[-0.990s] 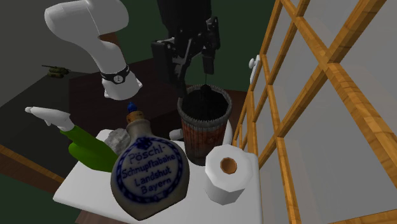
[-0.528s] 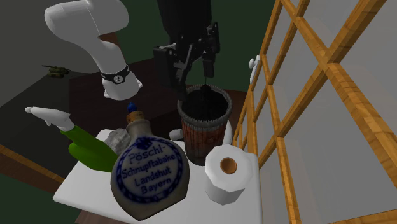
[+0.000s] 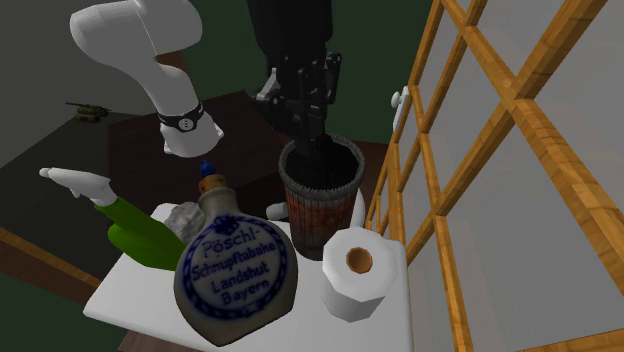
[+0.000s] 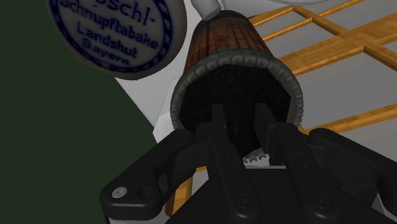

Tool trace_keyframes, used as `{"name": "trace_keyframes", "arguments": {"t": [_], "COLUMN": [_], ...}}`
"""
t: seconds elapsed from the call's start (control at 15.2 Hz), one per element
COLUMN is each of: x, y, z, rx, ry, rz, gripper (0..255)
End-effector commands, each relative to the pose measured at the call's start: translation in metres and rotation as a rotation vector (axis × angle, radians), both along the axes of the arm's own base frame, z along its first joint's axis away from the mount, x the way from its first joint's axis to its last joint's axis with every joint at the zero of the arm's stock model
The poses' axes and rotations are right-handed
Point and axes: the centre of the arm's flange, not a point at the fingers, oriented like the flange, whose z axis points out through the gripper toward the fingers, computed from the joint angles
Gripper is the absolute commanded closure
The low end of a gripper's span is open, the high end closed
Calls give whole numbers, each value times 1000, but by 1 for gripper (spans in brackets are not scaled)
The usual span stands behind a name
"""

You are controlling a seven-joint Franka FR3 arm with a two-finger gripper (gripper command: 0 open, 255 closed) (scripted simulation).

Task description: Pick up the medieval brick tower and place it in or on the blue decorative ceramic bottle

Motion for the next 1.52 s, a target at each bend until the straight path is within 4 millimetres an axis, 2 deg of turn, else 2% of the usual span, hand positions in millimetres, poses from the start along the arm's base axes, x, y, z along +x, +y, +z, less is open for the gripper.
{"name": "trace_keyframes", "arguments": {"t": [0.0,0.2,1.45], "x": [0,0,0], "y": [0,0,0], "z": [0,0,100], "rx": [0,0,0], "ry": [0,0,0], "rz": [0,0,0], "gripper": [255,255,255]}}
